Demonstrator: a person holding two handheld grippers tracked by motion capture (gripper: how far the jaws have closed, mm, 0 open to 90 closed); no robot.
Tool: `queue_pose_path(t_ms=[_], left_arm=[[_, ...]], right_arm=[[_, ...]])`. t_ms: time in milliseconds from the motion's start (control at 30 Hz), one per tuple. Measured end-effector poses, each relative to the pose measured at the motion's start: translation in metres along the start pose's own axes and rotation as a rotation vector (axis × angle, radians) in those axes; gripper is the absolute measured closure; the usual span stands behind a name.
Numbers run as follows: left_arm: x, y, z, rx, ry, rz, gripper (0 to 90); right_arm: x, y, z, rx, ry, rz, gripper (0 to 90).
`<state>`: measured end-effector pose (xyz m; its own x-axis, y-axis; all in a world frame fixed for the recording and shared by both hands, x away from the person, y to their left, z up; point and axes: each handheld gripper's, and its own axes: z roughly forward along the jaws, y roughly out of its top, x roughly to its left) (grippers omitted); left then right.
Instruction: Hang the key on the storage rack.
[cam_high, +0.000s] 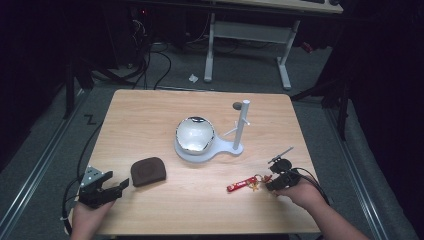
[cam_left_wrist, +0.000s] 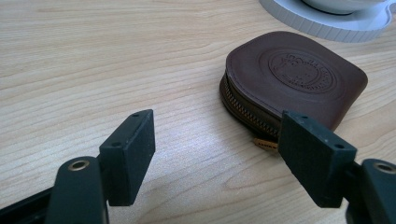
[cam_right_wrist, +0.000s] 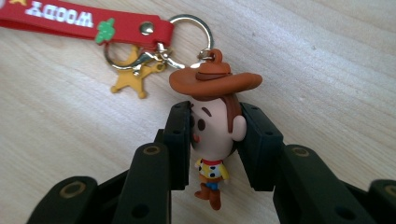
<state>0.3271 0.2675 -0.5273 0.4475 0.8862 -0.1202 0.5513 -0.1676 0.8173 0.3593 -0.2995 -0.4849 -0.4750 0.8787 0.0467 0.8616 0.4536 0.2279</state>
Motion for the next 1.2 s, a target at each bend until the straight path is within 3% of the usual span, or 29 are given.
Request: queue_pose_path(t_ms=[467,1200], left_arm=[[-0.004,-0.001,0.003,0.009,-0.015,0.011,28.0],[-0.001,-0.001,0.003,-0.004,-0.031,0.003,28.0]], right_arm=[[0.014,0.0,-0.038,-0.006,-0.019,-0.044,66.7],[0.027,0.02,-0.11,-0.057,-0.072,-0.087,66.8]])
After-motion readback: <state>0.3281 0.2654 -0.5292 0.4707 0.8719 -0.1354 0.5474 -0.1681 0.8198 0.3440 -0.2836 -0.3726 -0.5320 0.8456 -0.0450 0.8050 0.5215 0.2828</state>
